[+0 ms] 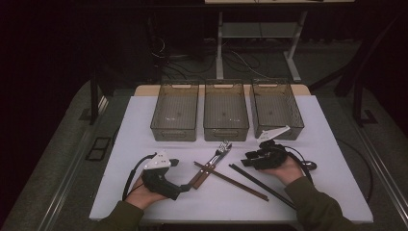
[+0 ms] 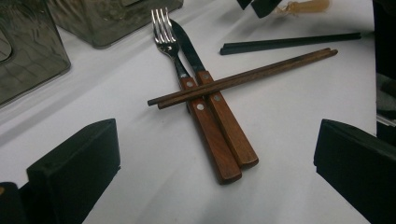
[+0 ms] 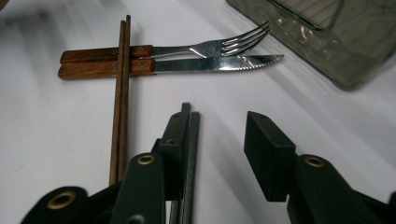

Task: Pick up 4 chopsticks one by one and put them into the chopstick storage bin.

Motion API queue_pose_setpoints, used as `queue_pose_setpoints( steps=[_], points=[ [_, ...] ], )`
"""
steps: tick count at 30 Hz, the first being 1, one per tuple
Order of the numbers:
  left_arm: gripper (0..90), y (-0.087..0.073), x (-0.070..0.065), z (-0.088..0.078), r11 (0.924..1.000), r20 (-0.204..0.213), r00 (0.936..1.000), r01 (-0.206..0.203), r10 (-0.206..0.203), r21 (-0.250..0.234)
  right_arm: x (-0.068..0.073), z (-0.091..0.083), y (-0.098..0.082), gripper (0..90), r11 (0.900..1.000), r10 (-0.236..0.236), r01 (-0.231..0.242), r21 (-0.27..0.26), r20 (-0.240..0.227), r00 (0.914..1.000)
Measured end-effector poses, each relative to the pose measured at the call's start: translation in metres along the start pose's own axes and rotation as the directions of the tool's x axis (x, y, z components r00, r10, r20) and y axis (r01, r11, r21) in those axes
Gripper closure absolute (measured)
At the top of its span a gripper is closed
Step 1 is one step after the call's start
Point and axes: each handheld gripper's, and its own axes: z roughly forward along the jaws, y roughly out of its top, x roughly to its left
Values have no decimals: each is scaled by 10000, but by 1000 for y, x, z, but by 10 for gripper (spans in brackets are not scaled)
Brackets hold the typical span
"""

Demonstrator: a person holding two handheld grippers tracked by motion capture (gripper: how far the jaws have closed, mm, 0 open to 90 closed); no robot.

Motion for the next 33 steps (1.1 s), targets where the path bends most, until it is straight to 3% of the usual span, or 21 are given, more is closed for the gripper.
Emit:
queue_pose_setpoints(
  steps=[7,17,33],
  points=[
    [0,-1,0,-1,10000,-57,10000,-45,45,6,2,-20,-13,550,9995,51,-52,-312,-31,10000],
    [0,-2,2,-4,9998,-309,9994,-180,180,14,8,-36,-36,541,9999,5,-6,-148,-16,10000],
    [0,-3,-1,-2,9998,-319,9993,-174,177,75,19,-56,-72,705,9984,-242,239,503,51,9997]
  ],
)
